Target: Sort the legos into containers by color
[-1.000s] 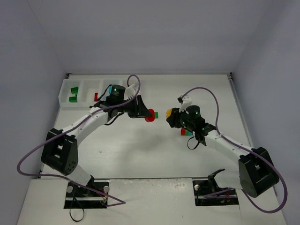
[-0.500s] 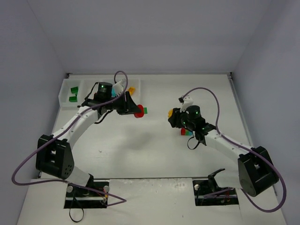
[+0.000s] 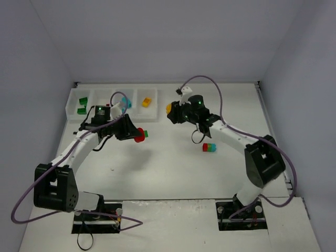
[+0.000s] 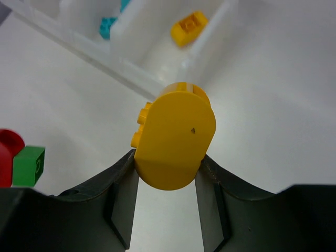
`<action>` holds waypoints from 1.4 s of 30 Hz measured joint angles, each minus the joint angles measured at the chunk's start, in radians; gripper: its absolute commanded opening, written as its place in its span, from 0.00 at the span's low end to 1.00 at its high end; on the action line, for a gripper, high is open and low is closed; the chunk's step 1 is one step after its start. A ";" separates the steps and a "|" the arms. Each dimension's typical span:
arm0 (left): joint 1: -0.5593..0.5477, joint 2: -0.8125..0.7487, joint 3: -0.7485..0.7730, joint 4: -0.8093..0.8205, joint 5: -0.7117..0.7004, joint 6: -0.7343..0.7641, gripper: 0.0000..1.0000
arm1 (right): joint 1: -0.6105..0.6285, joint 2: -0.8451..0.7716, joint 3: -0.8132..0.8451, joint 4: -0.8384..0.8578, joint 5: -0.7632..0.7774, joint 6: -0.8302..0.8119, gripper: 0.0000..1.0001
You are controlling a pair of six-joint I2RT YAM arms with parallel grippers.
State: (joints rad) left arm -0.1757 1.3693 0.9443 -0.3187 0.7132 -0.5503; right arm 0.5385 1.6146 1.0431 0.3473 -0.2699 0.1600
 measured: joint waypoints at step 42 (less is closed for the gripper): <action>0.127 -0.217 0.018 -0.114 0.034 0.200 0.00 | -0.011 0.274 0.361 -0.043 -0.223 -0.146 0.66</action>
State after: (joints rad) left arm -0.0490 1.1526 0.9627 -0.4332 0.7475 -0.3500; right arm 0.5270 1.8881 1.4044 0.3038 -0.4931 0.0135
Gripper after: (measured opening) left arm 0.311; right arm 0.639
